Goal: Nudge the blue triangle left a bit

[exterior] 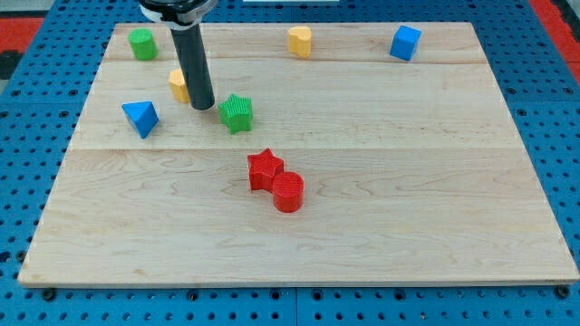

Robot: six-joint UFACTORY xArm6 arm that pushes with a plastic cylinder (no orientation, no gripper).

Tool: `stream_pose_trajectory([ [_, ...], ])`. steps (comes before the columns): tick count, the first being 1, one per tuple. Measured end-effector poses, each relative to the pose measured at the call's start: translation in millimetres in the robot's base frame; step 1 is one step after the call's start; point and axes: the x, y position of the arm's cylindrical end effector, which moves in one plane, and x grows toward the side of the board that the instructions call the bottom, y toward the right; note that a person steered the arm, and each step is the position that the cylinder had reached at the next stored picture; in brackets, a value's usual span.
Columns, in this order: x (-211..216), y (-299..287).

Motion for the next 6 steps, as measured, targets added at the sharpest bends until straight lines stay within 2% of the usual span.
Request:
stream_pose_trajectory([
  [4, 0.0, -34.1],
  [6, 0.0, -69.2],
])
